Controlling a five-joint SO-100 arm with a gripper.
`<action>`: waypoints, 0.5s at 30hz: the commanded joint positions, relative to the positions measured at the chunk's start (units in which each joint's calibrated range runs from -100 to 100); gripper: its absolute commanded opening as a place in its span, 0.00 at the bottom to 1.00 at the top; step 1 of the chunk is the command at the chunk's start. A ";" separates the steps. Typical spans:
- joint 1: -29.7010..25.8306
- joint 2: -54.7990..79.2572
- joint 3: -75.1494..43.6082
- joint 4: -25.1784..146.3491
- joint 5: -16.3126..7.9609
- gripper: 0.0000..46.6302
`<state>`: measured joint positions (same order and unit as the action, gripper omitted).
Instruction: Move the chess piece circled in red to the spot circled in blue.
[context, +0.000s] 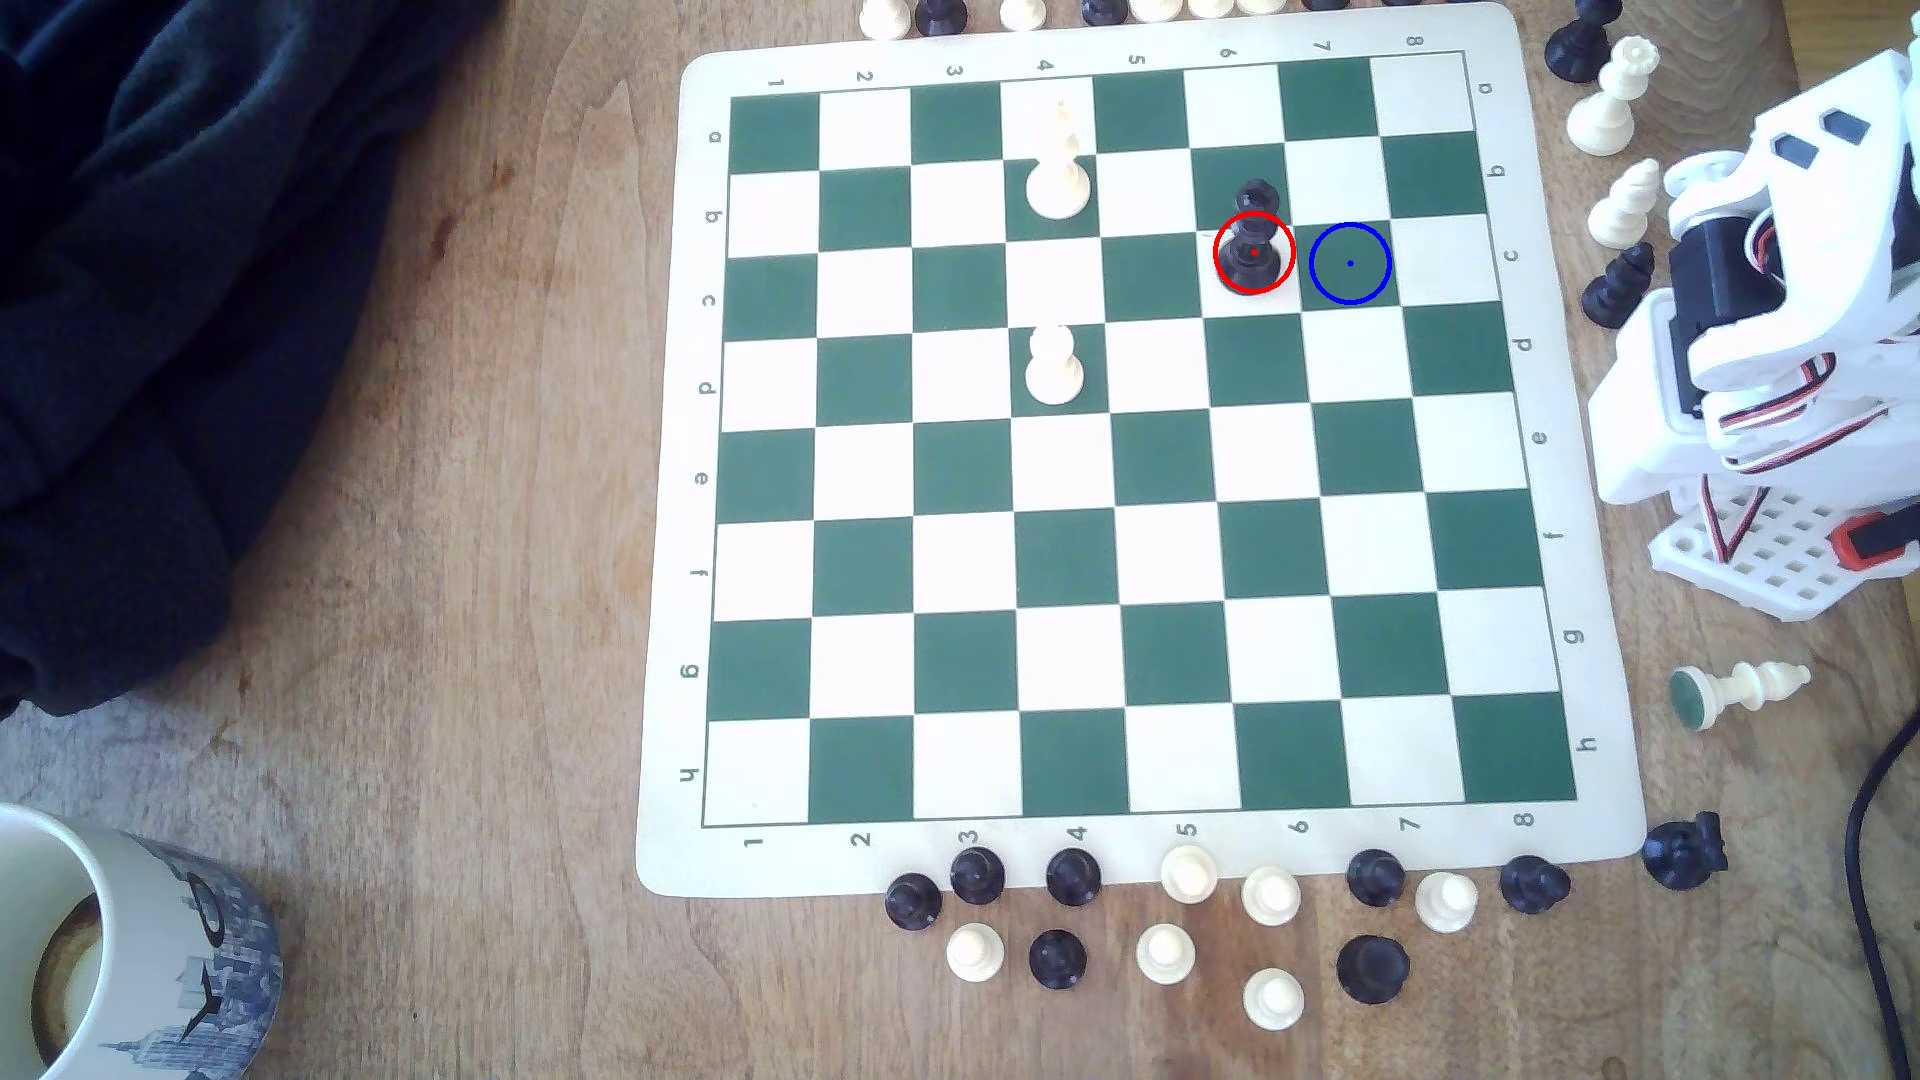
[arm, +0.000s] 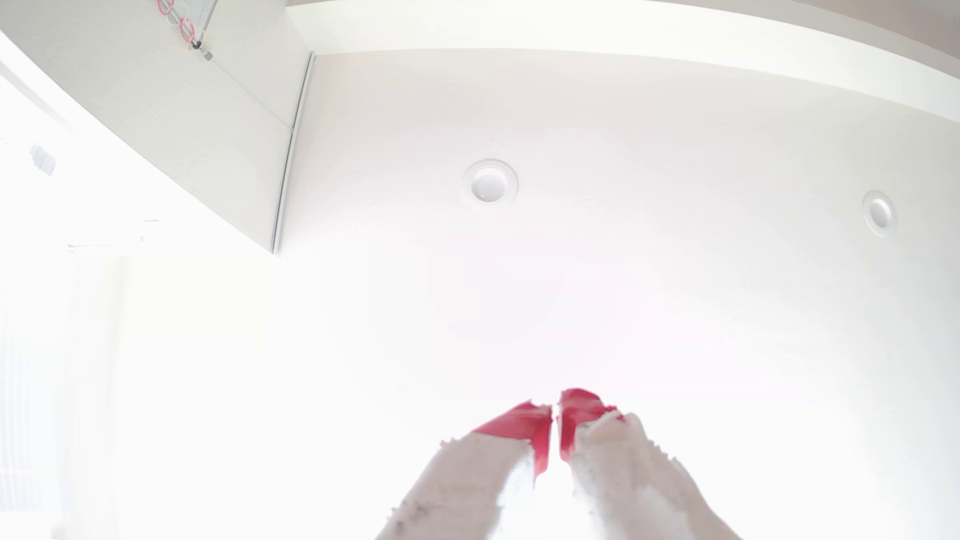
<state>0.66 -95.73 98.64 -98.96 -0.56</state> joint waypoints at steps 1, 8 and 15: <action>3.52 -0.11 1.26 -0.54 0.10 0.00; 6.88 -0.11 1.08 22.80 0.10 0.00; 16.27 -0.11 -11.07 72.18 -0.24 0.00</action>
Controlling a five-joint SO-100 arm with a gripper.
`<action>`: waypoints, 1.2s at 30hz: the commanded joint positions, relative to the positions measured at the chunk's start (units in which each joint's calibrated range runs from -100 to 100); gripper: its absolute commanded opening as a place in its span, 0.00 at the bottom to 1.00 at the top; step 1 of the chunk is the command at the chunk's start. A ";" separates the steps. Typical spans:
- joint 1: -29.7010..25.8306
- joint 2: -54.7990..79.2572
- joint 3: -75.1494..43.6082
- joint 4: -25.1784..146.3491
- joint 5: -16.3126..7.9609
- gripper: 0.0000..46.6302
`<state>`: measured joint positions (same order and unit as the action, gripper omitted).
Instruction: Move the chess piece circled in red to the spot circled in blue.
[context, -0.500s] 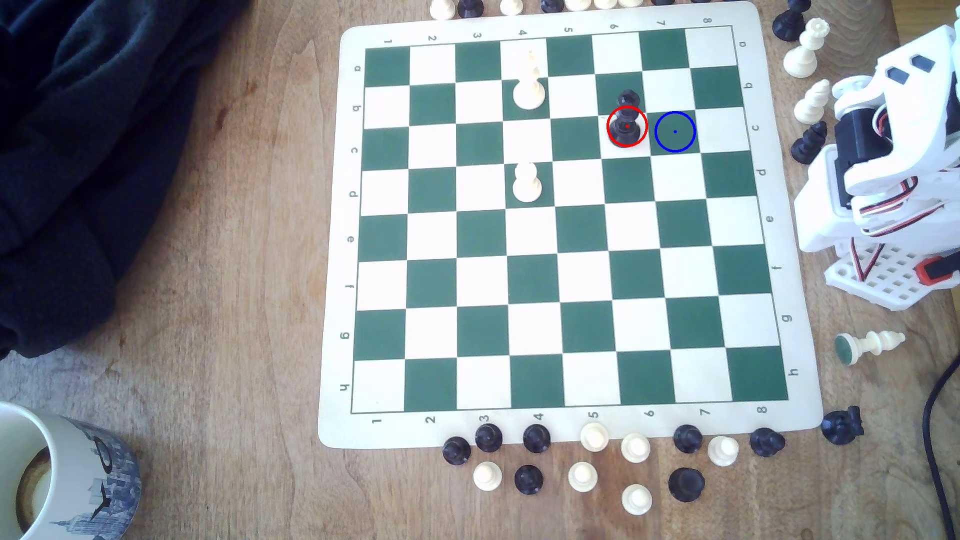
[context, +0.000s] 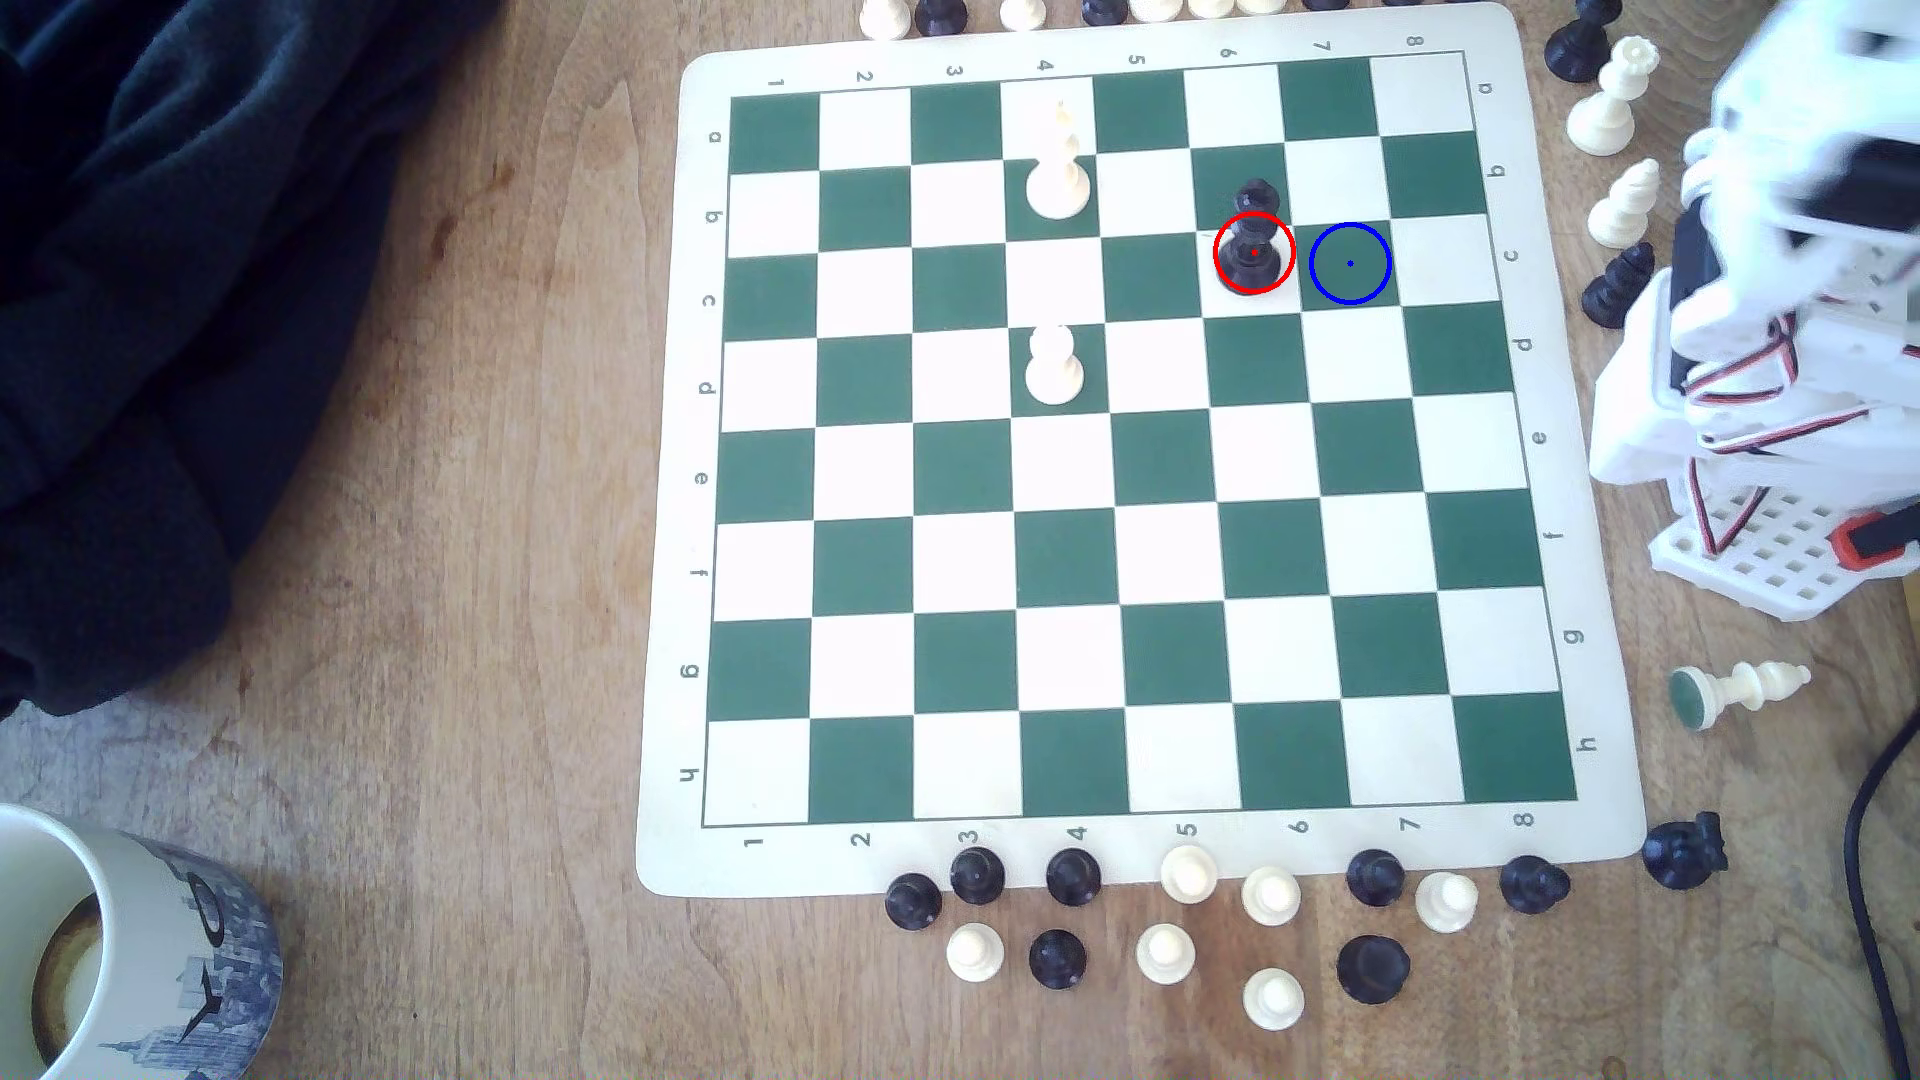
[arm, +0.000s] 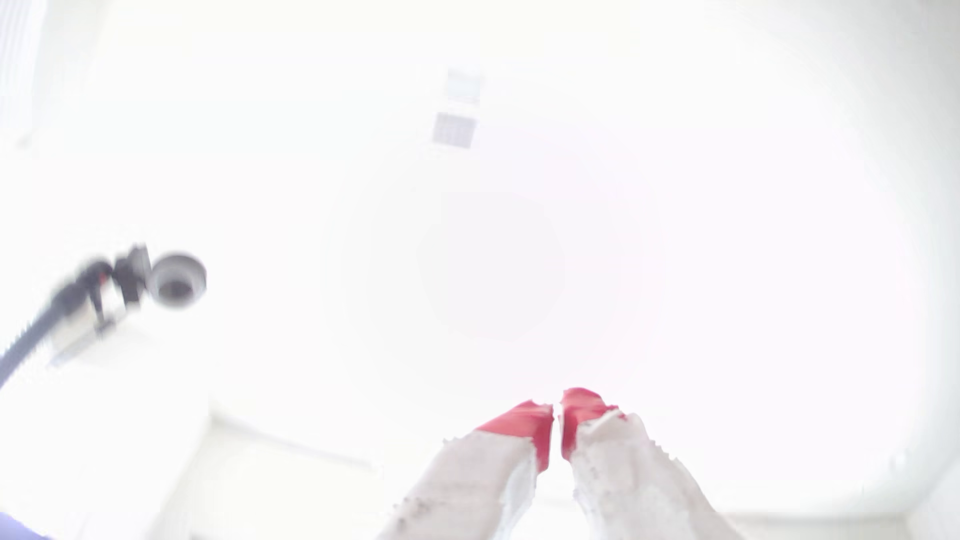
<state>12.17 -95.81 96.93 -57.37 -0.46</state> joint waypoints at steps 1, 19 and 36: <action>5.31 -0.03 -10.44 34.52 -0.39 0.00; 13.37 11.35 -35.82 103.73 -3.52 0.00; 14.15 48.36 -69.55 133.95 -8.50 0.29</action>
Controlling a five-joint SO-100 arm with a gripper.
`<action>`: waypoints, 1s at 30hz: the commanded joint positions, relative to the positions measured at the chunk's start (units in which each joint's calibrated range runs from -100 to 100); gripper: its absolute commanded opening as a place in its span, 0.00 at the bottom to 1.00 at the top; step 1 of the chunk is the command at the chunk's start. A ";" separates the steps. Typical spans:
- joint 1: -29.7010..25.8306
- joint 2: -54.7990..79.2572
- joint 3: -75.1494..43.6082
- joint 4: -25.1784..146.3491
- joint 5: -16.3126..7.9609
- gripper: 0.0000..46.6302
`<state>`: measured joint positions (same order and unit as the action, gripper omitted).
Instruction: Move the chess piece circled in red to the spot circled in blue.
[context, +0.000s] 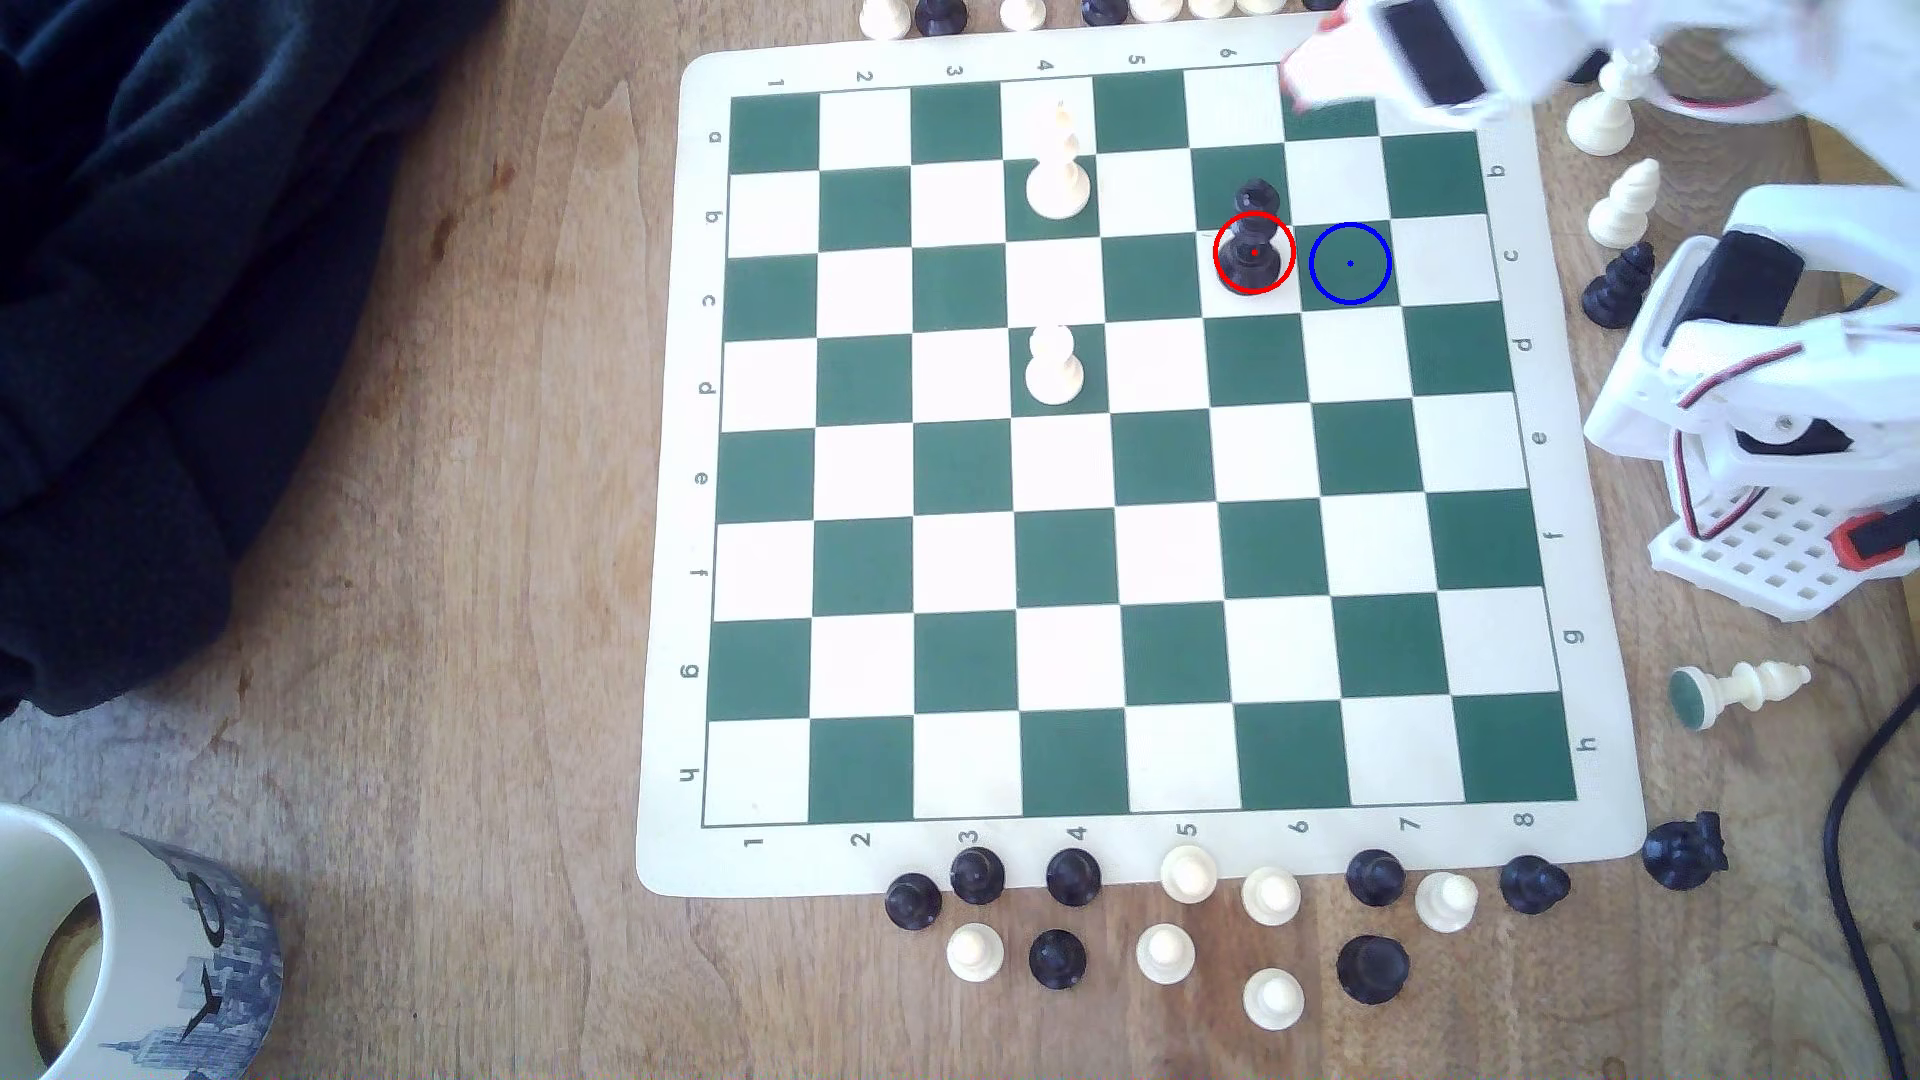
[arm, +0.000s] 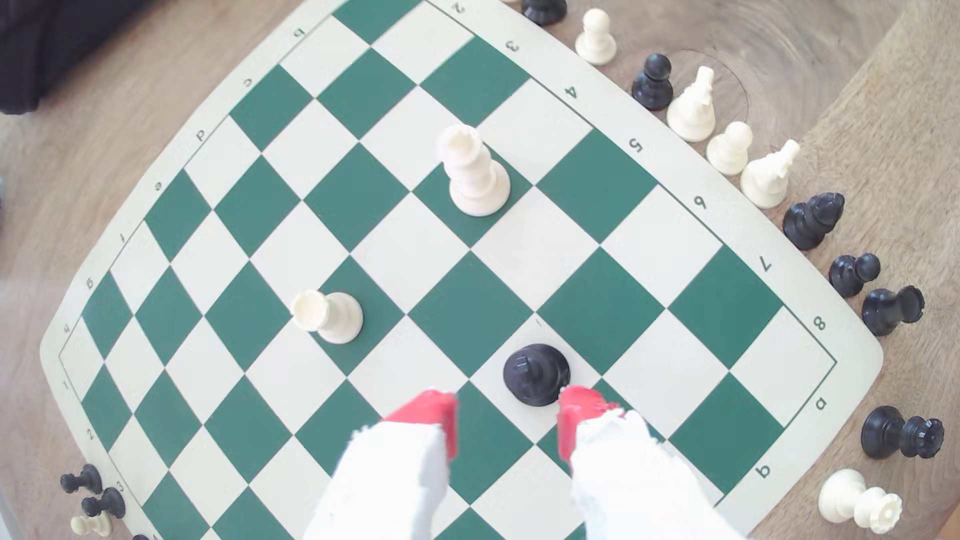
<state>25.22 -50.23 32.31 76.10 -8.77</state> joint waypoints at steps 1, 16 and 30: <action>1.65 4.47 -4.75 0.48 -0.20 0.31; 1.26 17.38 -2.21 -3.53 -0.34 0.42; 0.24 22.81 4.14 -7.46 -0.59 0.42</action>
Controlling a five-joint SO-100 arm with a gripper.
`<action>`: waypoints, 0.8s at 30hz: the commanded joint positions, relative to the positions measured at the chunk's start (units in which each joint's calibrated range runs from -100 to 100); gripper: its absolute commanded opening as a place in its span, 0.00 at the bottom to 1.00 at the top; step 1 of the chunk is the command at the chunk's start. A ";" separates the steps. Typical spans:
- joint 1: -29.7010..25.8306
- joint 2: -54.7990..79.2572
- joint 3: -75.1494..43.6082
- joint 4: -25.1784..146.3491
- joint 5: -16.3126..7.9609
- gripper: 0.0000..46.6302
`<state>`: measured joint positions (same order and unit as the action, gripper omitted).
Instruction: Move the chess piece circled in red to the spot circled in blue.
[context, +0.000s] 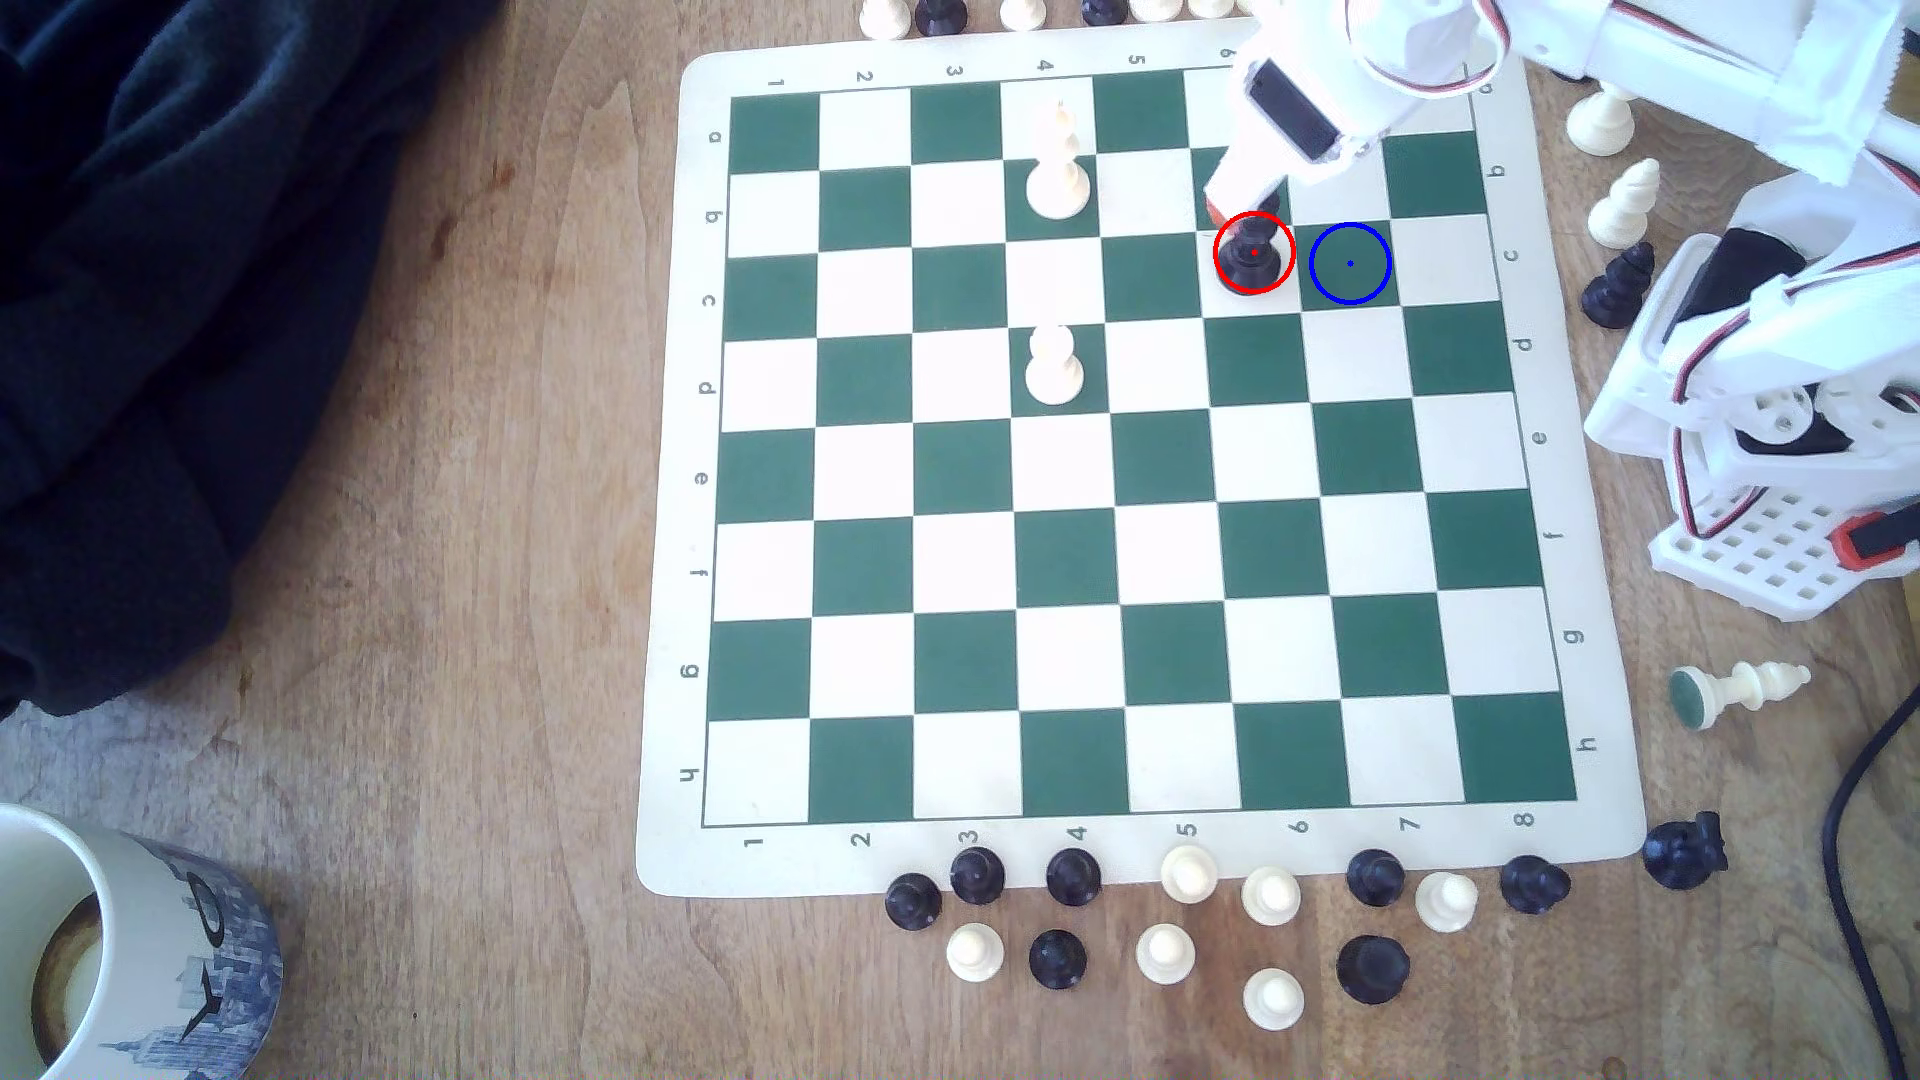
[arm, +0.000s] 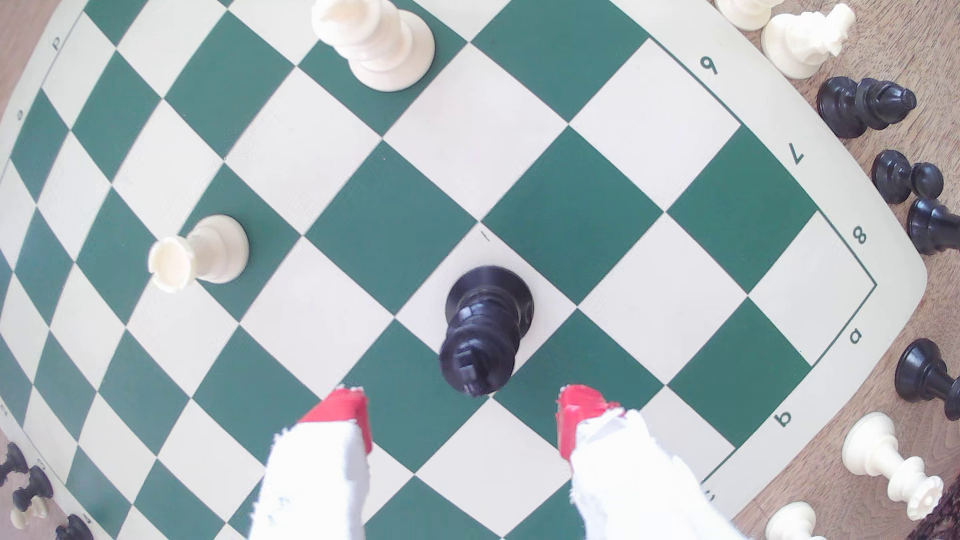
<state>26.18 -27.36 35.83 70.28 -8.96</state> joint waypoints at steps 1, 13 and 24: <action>-0.72 0.11 1.16 -2.14 -0.44 0.42; -1.42 3.16 4.42 -5.74 -1.07 0.40; -1.35 4.86 5.15 -10.00 -1.12 0.38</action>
<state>25.37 -21.91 41.26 61.51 -9.94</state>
